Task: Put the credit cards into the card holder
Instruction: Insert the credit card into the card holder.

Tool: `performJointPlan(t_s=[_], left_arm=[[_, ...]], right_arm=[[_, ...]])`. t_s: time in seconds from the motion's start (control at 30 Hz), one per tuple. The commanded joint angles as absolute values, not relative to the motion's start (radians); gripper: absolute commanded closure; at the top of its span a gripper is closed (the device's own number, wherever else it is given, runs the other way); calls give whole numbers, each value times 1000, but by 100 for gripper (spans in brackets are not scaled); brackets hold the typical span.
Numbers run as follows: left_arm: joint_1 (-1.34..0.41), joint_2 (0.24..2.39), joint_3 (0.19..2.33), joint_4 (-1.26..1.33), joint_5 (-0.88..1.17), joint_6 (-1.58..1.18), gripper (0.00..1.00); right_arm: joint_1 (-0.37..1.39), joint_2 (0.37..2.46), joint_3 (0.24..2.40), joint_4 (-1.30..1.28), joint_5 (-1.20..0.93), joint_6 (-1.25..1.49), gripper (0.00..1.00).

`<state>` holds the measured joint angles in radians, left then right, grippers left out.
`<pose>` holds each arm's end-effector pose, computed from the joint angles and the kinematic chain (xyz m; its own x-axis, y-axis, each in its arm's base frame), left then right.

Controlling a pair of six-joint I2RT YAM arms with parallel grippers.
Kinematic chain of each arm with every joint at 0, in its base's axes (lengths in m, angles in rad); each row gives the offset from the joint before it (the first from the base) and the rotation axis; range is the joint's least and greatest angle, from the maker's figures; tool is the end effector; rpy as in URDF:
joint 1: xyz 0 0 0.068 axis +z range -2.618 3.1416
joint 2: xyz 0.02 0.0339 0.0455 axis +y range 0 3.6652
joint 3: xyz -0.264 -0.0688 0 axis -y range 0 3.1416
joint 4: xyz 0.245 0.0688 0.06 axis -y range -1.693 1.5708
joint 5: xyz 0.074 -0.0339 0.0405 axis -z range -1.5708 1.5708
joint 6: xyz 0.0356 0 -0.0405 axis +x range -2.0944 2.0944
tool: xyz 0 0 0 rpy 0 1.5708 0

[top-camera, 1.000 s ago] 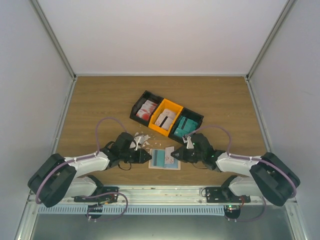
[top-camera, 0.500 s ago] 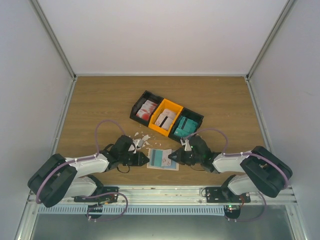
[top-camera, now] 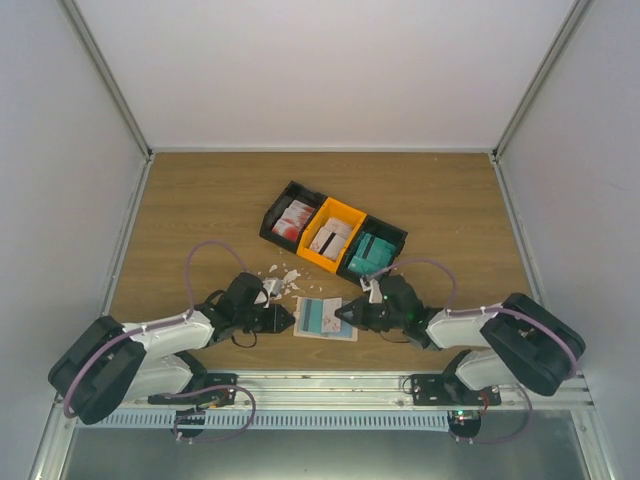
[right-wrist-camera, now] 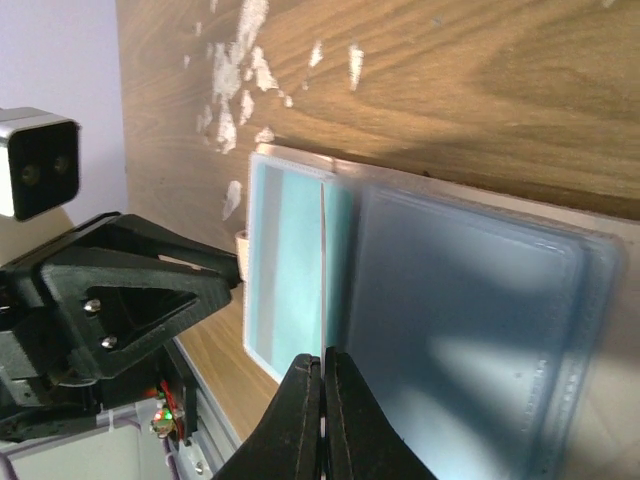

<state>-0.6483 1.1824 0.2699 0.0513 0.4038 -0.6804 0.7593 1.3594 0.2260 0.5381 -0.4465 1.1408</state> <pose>0.1405 -0.1240 0.1198 -0.9477 -0.0078 -0.3189 0.2098 0.7378 -0.6416 0.1422 0.1561 0.1156 -0.9697 0.2100 -0.1251 0.0028 0.5210 0.8535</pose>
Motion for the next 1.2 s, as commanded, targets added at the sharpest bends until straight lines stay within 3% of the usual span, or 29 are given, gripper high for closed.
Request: performJointPlan(t_s=[0.0,0.3,1.17], left_arm=[[-657,1174,263,49,373,-673,78],[-659,1222,270,56,395,-676,79],[-664,1214,256,68,394,-639,91]], right_arm=[[774,1416,241,577,-442,1152,100],[780,1565,293,610,-464,1163,100],[845,1753,426,601,-501,1179,100]])
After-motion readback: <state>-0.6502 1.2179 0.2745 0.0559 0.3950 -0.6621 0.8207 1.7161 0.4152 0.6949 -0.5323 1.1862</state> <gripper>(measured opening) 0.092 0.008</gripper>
